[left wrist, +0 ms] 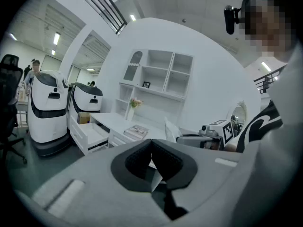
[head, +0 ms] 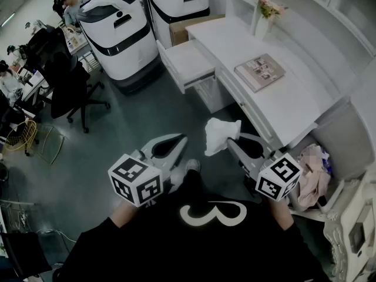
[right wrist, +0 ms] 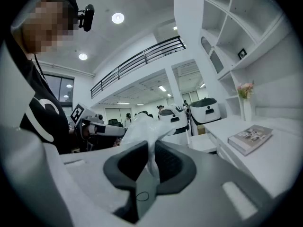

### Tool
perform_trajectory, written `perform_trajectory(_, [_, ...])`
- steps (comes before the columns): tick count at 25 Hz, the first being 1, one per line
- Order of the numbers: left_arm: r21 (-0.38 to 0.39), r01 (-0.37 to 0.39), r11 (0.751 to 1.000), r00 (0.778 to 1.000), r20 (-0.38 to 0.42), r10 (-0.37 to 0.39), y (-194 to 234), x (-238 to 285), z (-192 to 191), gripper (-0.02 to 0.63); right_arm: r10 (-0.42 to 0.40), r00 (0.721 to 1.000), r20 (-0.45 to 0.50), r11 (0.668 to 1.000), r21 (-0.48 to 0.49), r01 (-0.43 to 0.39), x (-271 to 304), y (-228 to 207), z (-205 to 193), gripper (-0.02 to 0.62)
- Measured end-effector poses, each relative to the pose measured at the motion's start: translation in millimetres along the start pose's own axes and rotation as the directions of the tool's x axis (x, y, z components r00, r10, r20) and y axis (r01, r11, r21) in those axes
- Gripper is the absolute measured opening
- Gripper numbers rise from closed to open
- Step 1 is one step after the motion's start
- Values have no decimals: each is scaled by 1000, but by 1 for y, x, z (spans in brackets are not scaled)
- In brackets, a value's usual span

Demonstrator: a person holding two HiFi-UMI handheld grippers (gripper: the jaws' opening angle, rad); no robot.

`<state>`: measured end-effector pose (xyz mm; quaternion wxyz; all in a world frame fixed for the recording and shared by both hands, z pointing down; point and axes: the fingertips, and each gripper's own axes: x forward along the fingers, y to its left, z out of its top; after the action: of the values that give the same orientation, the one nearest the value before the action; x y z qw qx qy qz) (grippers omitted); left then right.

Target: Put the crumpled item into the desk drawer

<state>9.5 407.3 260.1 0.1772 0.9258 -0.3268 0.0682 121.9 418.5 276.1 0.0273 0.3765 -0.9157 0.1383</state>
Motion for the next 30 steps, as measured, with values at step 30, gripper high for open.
perform_trajectory(30, [-41, 63, 997, 996, -54, -65, 160, 155, 44, 9, -73, 994, -84, 997, 29, 76, 149, -164, 15, 49])
